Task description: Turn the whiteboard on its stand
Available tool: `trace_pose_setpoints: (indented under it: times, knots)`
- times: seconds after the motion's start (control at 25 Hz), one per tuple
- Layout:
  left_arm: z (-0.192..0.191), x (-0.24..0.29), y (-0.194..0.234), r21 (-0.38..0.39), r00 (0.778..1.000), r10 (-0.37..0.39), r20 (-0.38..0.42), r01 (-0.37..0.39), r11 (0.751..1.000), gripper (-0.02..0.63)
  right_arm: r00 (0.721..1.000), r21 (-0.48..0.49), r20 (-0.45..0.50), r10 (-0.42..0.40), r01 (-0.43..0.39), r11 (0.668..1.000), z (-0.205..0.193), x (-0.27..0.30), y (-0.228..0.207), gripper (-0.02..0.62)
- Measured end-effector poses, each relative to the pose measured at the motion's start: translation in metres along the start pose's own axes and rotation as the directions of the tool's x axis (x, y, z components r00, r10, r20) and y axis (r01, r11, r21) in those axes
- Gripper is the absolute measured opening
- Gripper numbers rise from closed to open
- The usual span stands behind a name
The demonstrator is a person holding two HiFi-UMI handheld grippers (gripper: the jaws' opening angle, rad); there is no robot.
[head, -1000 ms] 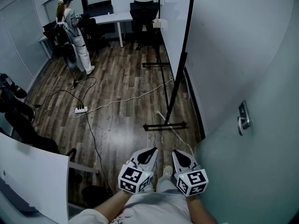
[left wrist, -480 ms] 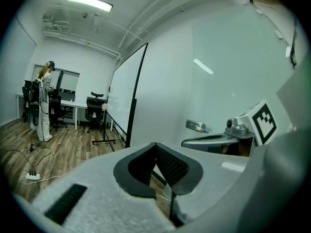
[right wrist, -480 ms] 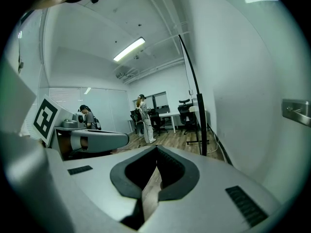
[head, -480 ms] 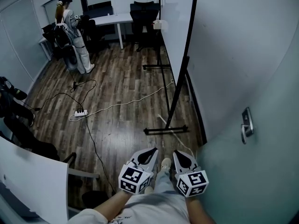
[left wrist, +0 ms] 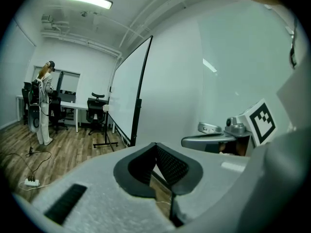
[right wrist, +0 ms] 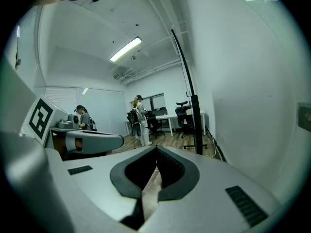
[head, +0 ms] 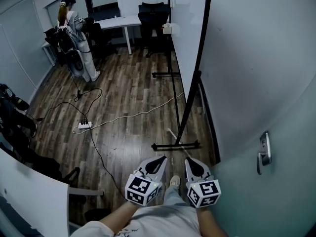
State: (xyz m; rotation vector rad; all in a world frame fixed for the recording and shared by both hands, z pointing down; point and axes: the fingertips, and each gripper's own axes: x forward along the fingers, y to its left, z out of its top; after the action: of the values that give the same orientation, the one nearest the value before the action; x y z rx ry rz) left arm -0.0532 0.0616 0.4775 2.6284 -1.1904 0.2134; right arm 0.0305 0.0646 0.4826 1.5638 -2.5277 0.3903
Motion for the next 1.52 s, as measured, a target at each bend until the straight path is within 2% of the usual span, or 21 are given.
trace_pose_setpoints:
  times: [0.36, 0.84, 0.96, 1.24, 1.52]
  knots:
    - [0.030, 0.073, 0.041, -0.021, 0.998, 0.056, 0.026, -0.056, 0.998, 0.011, 0.999, -0.054, -0.022, 0.027, -0.028, 0.998, 0.032, 0.068, -0.056, 0.006]
    - [0.053, 0.159, 0.078, -0.037, 0.995, 0.097, 0.016, -0.097, 0.995, 0.011, 0.996, -0.069, -0.039, 0.077, -0.079, 0.994, 0.059, 0.138, -0.119, 0.008]
    - [0.060, 0.172, 0.079, -0.034, 0.994, 0.107, 0.023, -0.106, 0.994, 0.011, 0.994, -0.075, -0.040, 0.105, -0.108, 0.991, 0.063, 0.144, -0.127, 0.008]
    - [0.071, 0.187, 0.087, -0.035, 0.991, 0.131, 0.009, -0.130, 0.991, 0.011, 0.993, -0.063, -0.026, 0.117, -0.118, 0.991, 0.077, 0.160, -0.141, 0.008]
    - [0.072, 0.192, 0.107, -0.038, 0.994, 0.114, 0.001, -0.114, 0.993, 0.011, 0.998, -0.054, -0.015, 0.068, -0.069, 0.996, 0.083, 0.183, -0.146, 0.008]
